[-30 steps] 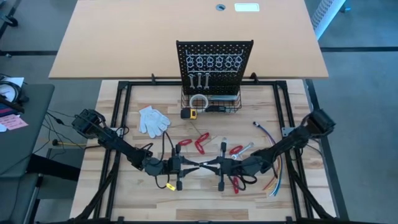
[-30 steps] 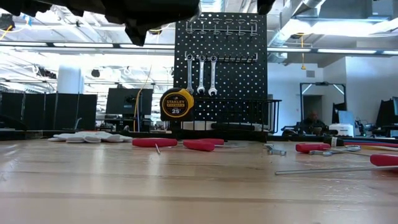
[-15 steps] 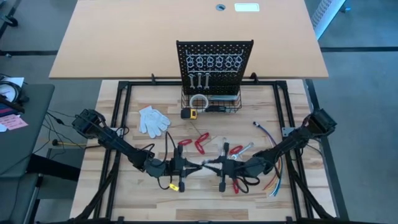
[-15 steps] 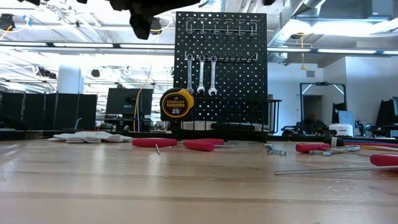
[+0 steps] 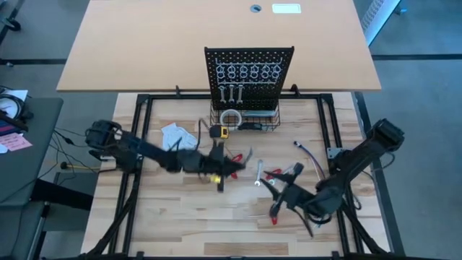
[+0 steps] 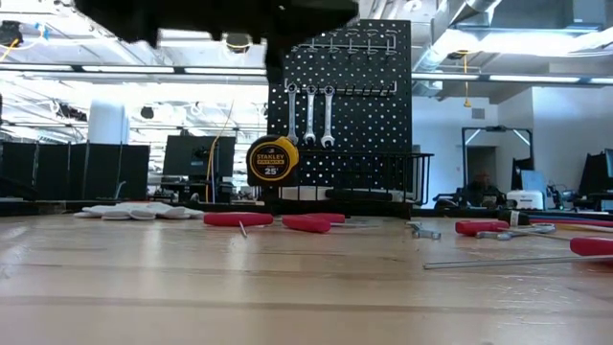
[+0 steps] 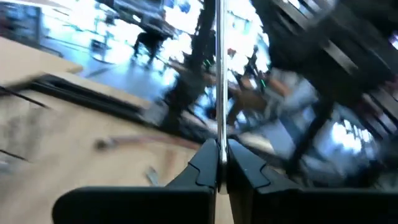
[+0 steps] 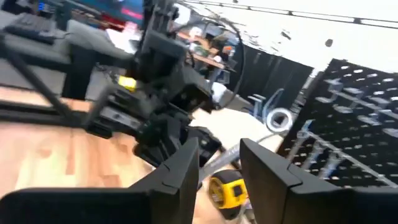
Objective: Hang tools onto peg board
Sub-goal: Hang the silver wrench on the peg board
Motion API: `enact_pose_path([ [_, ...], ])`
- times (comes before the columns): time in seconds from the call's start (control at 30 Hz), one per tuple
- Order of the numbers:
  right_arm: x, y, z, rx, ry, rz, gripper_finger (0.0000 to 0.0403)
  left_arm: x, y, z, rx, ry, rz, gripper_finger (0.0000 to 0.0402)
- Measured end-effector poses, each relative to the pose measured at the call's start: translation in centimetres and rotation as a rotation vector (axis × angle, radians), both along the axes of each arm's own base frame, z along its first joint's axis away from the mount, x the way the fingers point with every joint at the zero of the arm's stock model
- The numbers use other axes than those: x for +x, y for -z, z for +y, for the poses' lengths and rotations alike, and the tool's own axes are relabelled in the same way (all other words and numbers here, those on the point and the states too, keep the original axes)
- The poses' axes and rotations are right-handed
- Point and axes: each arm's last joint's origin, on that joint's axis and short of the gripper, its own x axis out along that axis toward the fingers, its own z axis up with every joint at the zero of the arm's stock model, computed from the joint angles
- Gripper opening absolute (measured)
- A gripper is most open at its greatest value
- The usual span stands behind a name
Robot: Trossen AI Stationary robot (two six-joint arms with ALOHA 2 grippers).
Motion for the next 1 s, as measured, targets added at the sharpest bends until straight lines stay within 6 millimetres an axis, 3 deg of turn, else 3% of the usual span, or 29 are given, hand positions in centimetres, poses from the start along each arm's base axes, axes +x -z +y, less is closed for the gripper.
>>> enact_pose_path([
  [0.13, -1.3, -1.8, -0.5, -0.011, 0.004, -0.006, 0.0128, 0.6, -1.3, 4.5, -0.072, -0.112, -0.058, 0.0005],
  [0.27, -2.2, -2.3, -0.5, -0.051, -0.016, 0.026, 0.0128, 1.8, -1.0, 6.9, -0.145, -0.153, -0.094, 0.0005],
  [0.43, -2.2, -1.7, 0.0, -0.074, -0.030, 0.058, 0.0128, 4.0, 1.3, 8.6, -0.245, -0.168, -0.049, 0.0005],
  [0.57, -2.1, -1.2, 0.4, -0.106, -0.029, 0.084, 0.0128, 4.2, 2.8, 10.5, -0.314, -0.235, -0.033, 0.0005],
  [1.0, -3.7, -2.5, 0.7, -0.089, -0.071, 0.057, 0.0127, 3.3, 2.7, 14.5, -0.413, -0.352, -0.097, 0.0005],
])
